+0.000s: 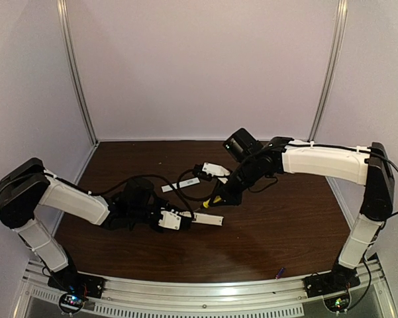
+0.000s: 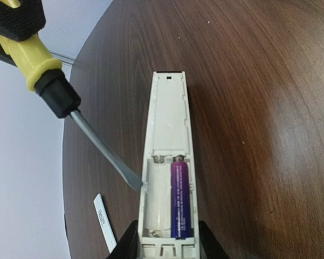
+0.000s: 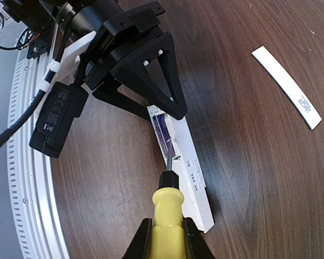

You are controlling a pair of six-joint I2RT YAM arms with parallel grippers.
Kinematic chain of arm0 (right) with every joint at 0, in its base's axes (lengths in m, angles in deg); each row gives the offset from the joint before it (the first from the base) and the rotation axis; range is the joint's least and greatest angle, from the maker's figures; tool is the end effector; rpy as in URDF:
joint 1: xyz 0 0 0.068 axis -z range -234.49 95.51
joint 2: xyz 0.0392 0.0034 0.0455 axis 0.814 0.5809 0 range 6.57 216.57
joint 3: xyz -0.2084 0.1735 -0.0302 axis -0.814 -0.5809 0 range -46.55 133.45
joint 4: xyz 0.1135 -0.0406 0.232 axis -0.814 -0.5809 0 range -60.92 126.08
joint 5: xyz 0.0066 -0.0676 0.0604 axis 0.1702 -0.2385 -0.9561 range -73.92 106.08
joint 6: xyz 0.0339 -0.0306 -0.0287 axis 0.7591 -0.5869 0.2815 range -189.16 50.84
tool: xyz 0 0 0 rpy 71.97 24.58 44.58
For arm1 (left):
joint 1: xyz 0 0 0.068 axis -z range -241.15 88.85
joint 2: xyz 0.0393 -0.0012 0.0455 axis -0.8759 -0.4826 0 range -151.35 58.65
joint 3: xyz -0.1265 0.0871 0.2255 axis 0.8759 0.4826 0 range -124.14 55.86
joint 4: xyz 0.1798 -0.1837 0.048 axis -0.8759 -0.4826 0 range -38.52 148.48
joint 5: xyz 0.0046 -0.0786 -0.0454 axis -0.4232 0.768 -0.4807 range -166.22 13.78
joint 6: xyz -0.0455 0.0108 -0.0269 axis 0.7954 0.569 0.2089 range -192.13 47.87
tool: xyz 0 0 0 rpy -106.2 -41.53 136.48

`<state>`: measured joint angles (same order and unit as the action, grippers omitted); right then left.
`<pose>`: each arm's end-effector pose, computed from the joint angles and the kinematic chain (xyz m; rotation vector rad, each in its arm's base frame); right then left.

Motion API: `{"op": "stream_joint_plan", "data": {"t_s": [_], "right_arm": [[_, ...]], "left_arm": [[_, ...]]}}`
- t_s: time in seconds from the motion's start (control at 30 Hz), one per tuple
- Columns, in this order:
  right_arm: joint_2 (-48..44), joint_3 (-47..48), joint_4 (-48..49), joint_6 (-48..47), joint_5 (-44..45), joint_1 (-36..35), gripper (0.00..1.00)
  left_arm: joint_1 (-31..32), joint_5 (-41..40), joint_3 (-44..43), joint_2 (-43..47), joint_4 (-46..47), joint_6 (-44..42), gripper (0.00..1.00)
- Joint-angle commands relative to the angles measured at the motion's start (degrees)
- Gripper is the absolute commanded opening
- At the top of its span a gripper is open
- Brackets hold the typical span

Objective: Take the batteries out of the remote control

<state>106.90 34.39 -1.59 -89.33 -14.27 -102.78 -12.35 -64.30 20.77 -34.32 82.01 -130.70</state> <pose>0.2363 0.2921 0.2607 -1.6230 2.0176 0.8644 0.1952 -0.2341 0.1401 1.8069 1.1807 -0.1272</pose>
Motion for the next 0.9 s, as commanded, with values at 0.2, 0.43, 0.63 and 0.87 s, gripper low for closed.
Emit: {"op": "stream_joint_plan", "data": {"t_s": [0.2, 0.43, 0.63, 0.87], "right_arm": [[2.94, 4.03, -5.57, -1.63, 3.0, -1.43, 0.0], [4.09, 5.36, -6.13, -2.07, 4.01, -1.89, 0.0], [3.88, 5.65, -5.84, -2.14, 4.77, -1.94, 0.0], [3.51, 5.55, -5.32, -1.94, 6.46, -1.93, 0.0]], "left_arm": [[0.55, 0.7, -1.21, 0.02, -2.39, -1.68, 0.0], [0.94, 0.08, -1.38, -0.09, -3.17, -2.08, 0.0], [1.27, -0.46, -1.65, -0.52, -4.21, -2.76, 0.0], [1.46, -0.88, -2.25, -1.06, -5.43, -3.13, 0.0]]}}
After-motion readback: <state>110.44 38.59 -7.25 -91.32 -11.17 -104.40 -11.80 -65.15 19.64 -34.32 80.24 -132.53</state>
